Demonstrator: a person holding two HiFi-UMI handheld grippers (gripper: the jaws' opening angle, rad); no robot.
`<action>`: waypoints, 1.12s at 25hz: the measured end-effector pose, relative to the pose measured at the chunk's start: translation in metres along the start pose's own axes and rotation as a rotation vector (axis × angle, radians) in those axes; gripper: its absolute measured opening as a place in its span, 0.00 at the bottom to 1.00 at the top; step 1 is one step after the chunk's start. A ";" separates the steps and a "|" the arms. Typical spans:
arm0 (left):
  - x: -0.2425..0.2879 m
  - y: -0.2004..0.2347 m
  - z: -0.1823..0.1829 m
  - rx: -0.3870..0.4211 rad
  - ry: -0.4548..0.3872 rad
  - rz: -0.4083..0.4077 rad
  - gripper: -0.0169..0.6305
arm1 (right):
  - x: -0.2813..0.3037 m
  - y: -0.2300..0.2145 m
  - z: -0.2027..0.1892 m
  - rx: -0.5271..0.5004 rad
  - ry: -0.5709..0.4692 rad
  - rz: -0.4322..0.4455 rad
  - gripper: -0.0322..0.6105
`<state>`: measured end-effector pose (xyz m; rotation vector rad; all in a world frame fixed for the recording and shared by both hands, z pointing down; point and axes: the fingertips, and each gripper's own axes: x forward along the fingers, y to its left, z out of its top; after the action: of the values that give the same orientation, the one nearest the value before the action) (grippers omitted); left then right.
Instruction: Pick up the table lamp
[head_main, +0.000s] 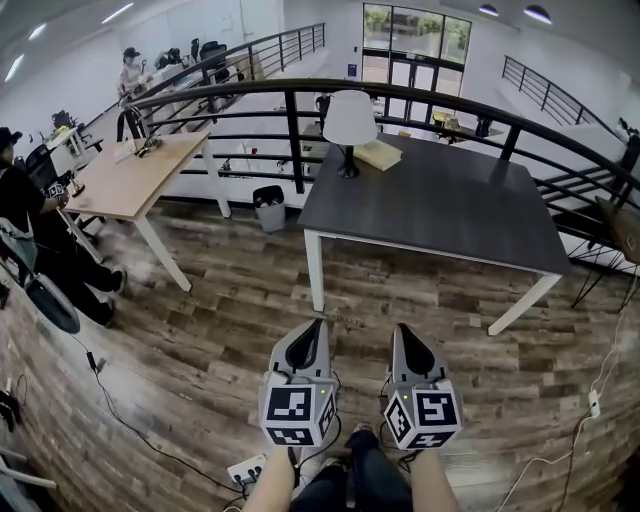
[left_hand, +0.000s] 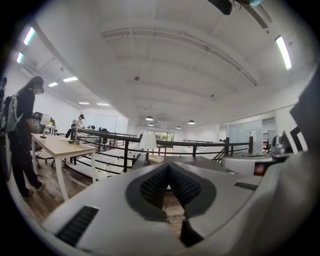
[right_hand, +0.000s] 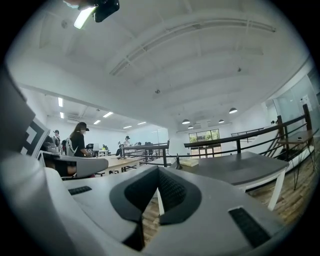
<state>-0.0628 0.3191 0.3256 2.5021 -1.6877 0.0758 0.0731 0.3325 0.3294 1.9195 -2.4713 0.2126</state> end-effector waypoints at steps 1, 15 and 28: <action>0.008 0.001 -0.001 0.000 0.004 0.004 0.09 | 0.007 -0.005 -0.001 0.004 0.002 0.002 0.09; 0.153 0.001 0.012 -0.025 0.003 0.086 0.09 | 0.139 -0.082 0.011 -0.004 0.035 0.098 0.09; 0.229 0.037 0.018 -0.058 0.022 0.151 0.09 | 0.230 -0.098 0.013 0.009 0.066 0.164 0.09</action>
<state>-0.0119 0.0925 0.3360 2.3218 -1.8396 0.0665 0.1110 0.0860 0.3469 1.6837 -2.5882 0.2838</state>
